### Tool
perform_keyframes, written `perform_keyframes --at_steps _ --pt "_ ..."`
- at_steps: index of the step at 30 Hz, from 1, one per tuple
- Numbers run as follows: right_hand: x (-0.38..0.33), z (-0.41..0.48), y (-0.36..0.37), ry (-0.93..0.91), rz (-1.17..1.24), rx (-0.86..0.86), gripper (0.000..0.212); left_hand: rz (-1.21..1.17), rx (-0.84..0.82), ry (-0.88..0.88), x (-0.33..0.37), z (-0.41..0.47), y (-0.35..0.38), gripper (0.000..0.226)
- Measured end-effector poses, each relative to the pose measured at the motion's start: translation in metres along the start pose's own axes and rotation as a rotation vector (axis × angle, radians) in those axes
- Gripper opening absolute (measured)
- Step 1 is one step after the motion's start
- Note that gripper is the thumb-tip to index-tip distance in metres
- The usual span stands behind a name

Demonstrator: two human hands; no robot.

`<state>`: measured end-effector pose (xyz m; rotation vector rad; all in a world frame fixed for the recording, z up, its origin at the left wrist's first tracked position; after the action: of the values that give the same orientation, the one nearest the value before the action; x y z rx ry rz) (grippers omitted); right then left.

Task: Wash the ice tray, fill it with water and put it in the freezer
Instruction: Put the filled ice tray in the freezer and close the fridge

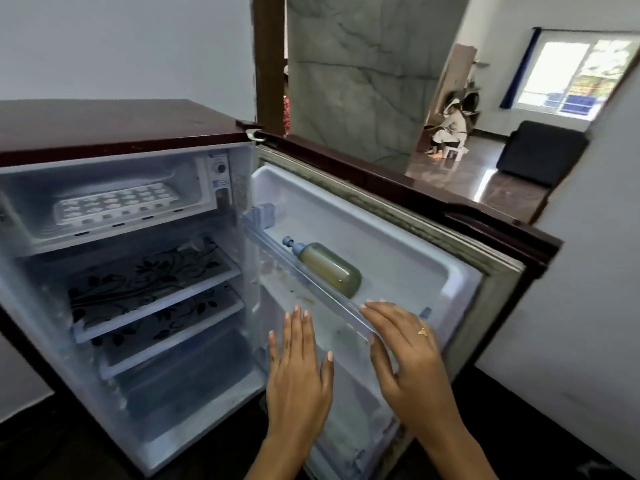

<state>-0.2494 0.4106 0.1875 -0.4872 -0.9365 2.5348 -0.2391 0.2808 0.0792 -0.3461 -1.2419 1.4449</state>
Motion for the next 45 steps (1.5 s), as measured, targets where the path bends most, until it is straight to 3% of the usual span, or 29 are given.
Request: perform_keyframes --at_steps 8,16,25,37,45 --pt "0.043 -0.035 -0.088 0.128 -0.215 0.228 0.043 -0.081 -0.009 0.19 0.086 -0.029 -0.009 0.073" --pt "0.101 -0.056 -0.074 0.361 0.17 0.186 0.092 -0.009 0.005 0.237 0.112 -0.039 -0.006 0.077" --pt "0.12 -0.071 -0.06 0.61 0.353 0.14 0.094 0.077 0.02 0.191 0.106 -0.041 -0.007 0.071" --pt "0.065 -0.083 -0.056 0.404 0.371 0.248 0.08 -0.048 0.127 0.125 0.058 -0.053 -0.045 0.07" --pt "-0.007 -0.078 -0.036 0.112 0.251 0.295 0.063 -0.14 0.26 0.045 -0.01 -0.056 -0.093 0.039"
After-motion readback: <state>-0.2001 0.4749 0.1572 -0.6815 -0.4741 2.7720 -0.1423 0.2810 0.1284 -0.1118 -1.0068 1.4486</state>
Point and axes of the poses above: each hand's wrist, its own z-axis towards the middle knuckle, its own y-axis out of the palm, x = y × z, the point moved 10 cm from there along z, towards the middle knuckle, and after that the axes turned 9 degrees about -y, right-handed, at the moved point
